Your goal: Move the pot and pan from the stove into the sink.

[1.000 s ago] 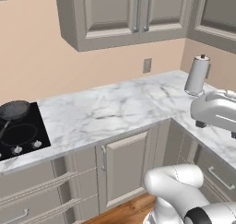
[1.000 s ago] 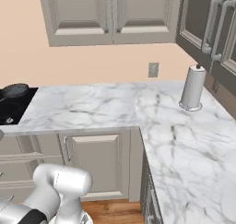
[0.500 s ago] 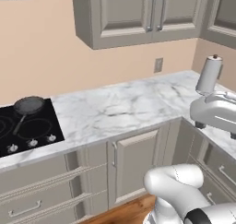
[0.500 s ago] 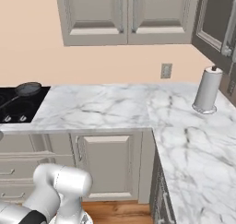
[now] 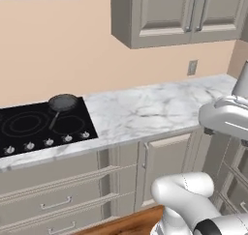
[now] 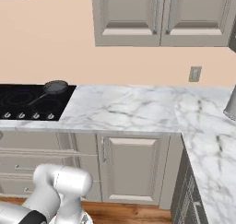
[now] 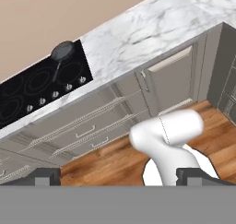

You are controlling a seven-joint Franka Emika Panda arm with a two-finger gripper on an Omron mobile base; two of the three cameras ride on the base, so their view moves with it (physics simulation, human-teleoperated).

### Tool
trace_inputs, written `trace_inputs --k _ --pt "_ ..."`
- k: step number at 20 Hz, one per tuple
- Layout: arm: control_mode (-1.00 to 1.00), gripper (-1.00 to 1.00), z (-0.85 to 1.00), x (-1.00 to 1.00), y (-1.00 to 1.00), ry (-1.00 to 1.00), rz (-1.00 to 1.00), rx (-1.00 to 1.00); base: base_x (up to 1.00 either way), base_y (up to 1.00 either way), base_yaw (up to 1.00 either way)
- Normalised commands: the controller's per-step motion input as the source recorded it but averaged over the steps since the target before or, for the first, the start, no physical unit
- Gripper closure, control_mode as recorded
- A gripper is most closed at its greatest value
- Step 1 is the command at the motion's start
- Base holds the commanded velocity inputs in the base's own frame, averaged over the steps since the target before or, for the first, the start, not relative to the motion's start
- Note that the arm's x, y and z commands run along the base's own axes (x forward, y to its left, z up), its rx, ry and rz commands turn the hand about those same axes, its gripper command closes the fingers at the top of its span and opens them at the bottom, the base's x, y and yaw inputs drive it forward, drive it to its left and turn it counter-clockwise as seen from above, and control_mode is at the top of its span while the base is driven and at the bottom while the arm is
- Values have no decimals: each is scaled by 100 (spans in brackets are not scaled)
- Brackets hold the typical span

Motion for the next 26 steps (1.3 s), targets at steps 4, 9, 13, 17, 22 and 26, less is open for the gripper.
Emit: trace_inputs --k 4,9,13,17,22,26 --pt "100 -100 0 0 0 0 0 0 0 65 19" --pt "100 -100 0 0 0 0 0 0 2 62 11" --pt "100 -100 0 0 0 0 0 0 0 26 2" --pt "100 -100 0 0 0 0 0 0 17 1 0" --pt "100 -100 0 0 0 0 0 0 75 14 0" --pt "100 -100 0 0 0 0 0 0 74 25 0"
